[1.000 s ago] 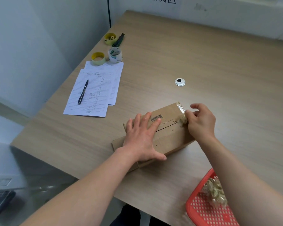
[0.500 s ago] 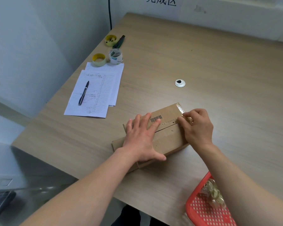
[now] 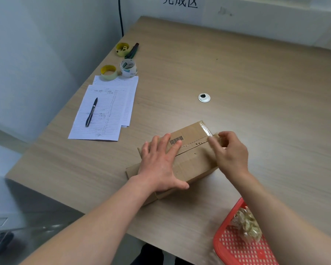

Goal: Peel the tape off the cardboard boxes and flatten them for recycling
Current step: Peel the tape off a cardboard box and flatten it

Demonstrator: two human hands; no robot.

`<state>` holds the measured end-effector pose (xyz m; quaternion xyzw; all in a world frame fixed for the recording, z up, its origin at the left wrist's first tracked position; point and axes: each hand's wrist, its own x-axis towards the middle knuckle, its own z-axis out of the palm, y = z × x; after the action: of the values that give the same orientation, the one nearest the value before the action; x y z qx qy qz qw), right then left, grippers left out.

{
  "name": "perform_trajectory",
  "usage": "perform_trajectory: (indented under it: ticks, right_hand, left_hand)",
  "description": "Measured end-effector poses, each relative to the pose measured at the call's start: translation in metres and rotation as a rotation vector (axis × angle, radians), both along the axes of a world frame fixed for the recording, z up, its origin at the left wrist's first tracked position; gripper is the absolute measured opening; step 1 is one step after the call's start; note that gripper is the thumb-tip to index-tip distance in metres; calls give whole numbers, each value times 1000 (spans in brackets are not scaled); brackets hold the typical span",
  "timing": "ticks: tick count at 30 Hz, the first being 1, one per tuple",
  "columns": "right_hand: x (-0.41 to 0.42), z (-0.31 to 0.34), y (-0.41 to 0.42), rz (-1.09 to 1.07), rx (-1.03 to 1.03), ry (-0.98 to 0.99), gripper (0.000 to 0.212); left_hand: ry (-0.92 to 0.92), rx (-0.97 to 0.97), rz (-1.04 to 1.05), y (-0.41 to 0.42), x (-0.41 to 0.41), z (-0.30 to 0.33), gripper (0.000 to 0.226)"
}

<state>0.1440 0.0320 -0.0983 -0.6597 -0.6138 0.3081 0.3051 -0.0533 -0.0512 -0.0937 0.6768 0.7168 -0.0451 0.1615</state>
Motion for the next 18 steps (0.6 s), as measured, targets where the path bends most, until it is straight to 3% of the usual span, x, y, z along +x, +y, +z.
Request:
perform_trajectory:
  ticks: [2, 5, 7, 12, 18]
  right_hand:
    - [1, -6, 0, 26, -6, -105, 40]
    - [2, -9, 5, -23, 30, -61, 20]
    - [4, -8, 9, -79, 11, -7, 23]
    - [8, -14, 21, -270, -165, 234, 31]
    - [9, -4, 30, -329, -359, 505, 29]
  left_hand:
    - [2, 3, -1, 0, 0, 0, 133]
    - [-5, -2, -3, 0, 0, 0, 133]
    - [-7, -1, -3, 0, -1, 1, 133]
    - [-4, 2, -27, 0, -3, 1, 131]
    - [-6, -3, -48, 0, -5, 1, 131]
